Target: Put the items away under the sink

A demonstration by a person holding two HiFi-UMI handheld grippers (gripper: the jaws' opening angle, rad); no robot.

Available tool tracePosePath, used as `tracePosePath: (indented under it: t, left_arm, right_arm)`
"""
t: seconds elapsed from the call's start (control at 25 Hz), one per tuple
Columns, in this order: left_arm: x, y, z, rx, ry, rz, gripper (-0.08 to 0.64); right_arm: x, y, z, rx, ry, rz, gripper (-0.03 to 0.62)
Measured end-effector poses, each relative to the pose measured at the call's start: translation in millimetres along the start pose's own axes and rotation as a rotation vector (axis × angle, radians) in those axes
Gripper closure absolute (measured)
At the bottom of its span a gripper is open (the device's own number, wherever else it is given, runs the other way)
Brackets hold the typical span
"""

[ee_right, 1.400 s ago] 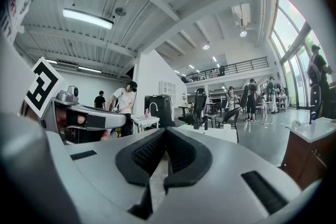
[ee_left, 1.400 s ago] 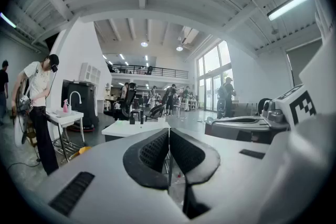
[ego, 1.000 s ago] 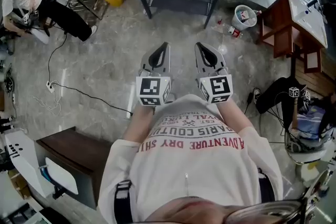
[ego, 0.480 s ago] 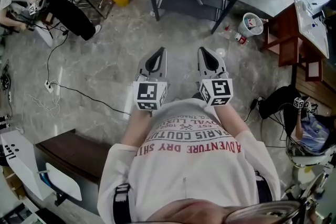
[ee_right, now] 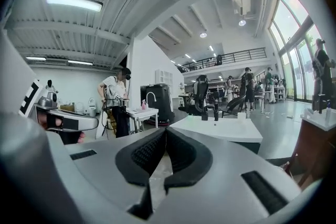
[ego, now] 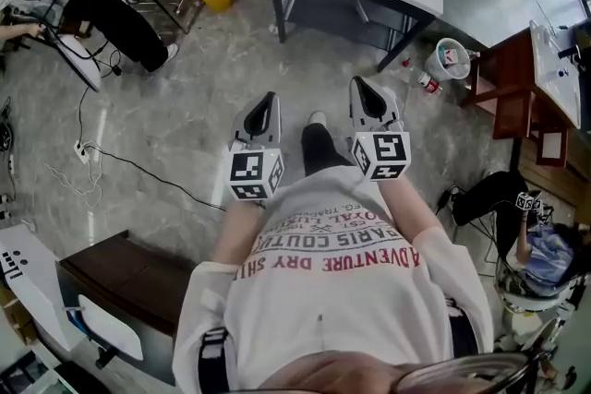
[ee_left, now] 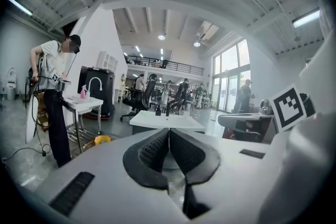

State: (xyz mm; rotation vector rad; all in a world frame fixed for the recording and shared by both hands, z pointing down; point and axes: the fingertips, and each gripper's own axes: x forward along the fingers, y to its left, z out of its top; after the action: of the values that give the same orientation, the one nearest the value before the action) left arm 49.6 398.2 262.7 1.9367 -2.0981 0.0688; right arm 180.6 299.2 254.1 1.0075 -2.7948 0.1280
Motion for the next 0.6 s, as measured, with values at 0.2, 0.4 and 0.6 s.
tracePosePath:
  t: [0.2,0.4,0.6]
  left_arm:
    - [68,33,18,0.004,0.014,0.023,0.533]
    - [156,67,57,0.018,0.0,0.023,0.532]
    - [235,91,84,-0.007,-0.004,0.01,0.532]
  right_arm:
    - [82,-25,1,0.023,0.019,0.037,0.566]
    - [174,-64,24,0.027,0.017,0.058,0.566]
    - [239,-100,31,0.024,0.038,0.086,0.566]
